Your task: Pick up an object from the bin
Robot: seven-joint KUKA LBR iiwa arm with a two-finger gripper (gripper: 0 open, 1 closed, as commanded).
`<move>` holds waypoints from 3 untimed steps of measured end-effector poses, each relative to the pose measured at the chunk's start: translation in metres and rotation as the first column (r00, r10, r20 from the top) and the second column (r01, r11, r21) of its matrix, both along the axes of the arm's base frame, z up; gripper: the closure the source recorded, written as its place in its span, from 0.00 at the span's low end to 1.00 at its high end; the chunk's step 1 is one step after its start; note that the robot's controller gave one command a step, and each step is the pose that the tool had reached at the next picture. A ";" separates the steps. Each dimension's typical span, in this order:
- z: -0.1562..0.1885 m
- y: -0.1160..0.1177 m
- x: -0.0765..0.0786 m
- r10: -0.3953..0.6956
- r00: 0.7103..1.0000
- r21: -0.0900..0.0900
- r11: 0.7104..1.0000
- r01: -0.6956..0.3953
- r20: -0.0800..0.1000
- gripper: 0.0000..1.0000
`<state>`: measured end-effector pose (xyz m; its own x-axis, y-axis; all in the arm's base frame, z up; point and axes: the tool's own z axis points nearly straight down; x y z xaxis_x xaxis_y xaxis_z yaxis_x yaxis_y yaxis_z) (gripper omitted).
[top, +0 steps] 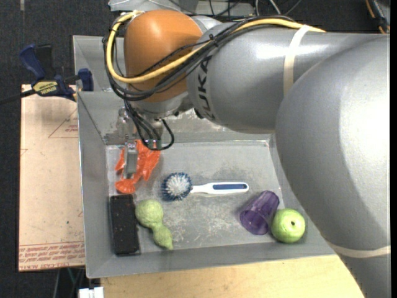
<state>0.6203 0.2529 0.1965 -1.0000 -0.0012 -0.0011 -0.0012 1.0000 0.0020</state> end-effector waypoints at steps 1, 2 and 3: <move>-0.092 -0.035 0.021 0.270 0.963 0.000 0.963 -0.270 0.002 0.00; -0.042 -0.049 0.015 0.547 0.837 -0.004 0.837 -0.547 0.016 0.00; -0.099 0.002 0.013 0.664 0.748 0.001 0.748 -0.664 0.000 0.00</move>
Offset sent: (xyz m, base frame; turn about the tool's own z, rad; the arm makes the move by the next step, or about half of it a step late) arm 0.0138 -0.0499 -0.0454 -0.5819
